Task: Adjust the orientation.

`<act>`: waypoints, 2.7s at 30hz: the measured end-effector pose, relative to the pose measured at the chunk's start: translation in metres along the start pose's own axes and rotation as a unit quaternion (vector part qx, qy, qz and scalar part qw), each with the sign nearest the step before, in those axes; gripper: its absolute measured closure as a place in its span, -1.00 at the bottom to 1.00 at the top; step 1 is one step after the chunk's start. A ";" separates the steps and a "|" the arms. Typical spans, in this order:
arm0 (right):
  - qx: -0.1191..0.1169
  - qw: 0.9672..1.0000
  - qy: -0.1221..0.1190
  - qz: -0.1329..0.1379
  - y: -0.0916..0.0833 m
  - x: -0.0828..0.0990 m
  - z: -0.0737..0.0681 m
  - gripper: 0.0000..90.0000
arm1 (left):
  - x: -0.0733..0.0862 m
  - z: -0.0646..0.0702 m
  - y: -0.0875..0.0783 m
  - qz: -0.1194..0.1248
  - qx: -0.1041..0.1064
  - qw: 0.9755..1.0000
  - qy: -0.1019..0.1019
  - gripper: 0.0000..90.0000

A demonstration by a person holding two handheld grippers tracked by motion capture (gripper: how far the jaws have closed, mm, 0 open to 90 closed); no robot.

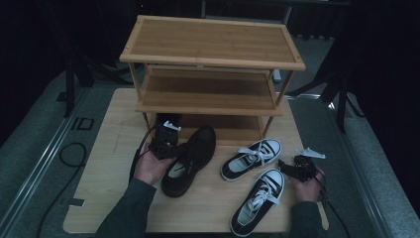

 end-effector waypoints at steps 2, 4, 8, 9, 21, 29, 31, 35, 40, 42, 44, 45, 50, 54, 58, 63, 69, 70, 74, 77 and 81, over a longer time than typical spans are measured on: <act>0.000 1.000 0.000 0.000 0.000 0.000 0.000 -0.40 | -0.003 -0.002 -0.001 0.008 -0.005 1.000 -0.006 0.93; 0.000 1.000 0.000 0.000 0.000 0.000 0.000 -0.40 | -0.004 -0.003 -0.001 0.009 -0.007 1.000 -0.007 0.93; 0.000 1.000 0.001 0.000 0.000 0.000 0.000 -0.40 | -0.007 -0.005 -0.002 0.017 -0.012 1.000 -0.015 0.93; 0.000 1.000 0.000 0.000 0.000 0.000 0.000 -0.40 | -0.008 -0.007 -0.002 0.018 -0.016 1.000 -0.018 0.93; 0.000 1.000 -0.001 0.000 0.000 0.000 0.000 -0.40 | -0.019 -0.014 0.002 0.043 -0.036 0.997 -0.043 0.92; 0.000 1.000 0.000 0.000 0.000 0.000 0.000 -0.40 | -0.028 -0.021 0.009 0.066 -0.046 0.994 -0.069 0.92; 0.000 1.000 0.000 0.000 0.000 0.000 0.000 -0.40 | -0.030 -0.023 0.013 0.072 -0.047 0.993 -0.079 0.92; 0.000 1.000 0.000 0.000 0.000 0.000 0.000 -0.40 | -0.034 -0.027 0.018 0.082 -0.051 0.991 -0.094 0.92; 0.000 1.000 0.000 0.000 0.000 0.000 0.000 -0.40 | -0.041 -0.031 0.024 0.104 -0.065 0.986 -0.114 0.92; 0.000 1.000 0.000 0.000 0.000 0.000 0.000 -0.40 | -0.042 -0.032 0.025 0.112 -0.072 0.983 -0.123 0.92; 0.000 1.000 0.000 0.000 0.000 0.000 0.000 -0.40 | -0.043 -0.032 0.027 0.120 -0.078 0.982 -0.125 0.91; 0.000 1.000 0.000 0.000 0.000 0.000 0.000 -0.40 | -0.043 -0.032 0.027 0.120 -0.078 0.982 -0.125 0.91; 0.000 1.000 0.000 0.000 0.000 0.000 0.000 -0.40 | -0.044 -0.035 0.031 0.136 -0.095 0.976 -0.139 0.90; 0.000 1.000 0.000 0.000 0.000 0.000 0.000 -0.40 | -0.044 -0.035 0.035 0.139 -0.107 0.975 -0.138 0.90; 0.000 1.000 0.000 0.000 0.000 0.000 0.000 -0.40 | -0.042 -0.038 0.033 0.145 -0.107 0.974 -0.141 0.88; 0.000 1.000 0.000 0.000 0.000 0.000 0.000 -0.40 | -0.041 -0.039 0.033 0.141 -0.110 0.975 -0.132 0.74; 0.000 1.000 0.000 0.000 0.000 0.000 0.000 -0.40 | -0.038 -0.040 0.029 0.136 -0.096 0.978 -0.123 0.41; 0.000 1.000 0.000 0.000 0.000 0.000 0.000 -0.40 | -0.038 -0.040 0.028 0.136 -0.087 0.980 -0.120 0.33; 0.000 1.000 0.000 0.000 0.000 0.000 0.000 -0.40 | -0.035 -0.040 0.022 0.134 -0.073 0.982 -0.114 0.21; 0.000 1.000 0.000 0.000 0.000 0.000 0.000 -0.40 | -0.031 -0.039 0.015 0.135 -0.065 0.983 -0.105 0.16; 0.000 1.000 0.000 0.000 0.000 0.000 0.000 -0.40 | -0.026 -0.038 0.007 0.138 -0.065 0.984 -0.090 0.14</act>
Point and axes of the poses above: each handheld gripper's, and its own axes: y roughly forward along the jaws, x roughly out of its underside, z roughly to its right, the point moved 6 cm from there along y, roughly forward along the jaws, and after that the axes turned 12 degrees about -y, right-handed, at the moved point
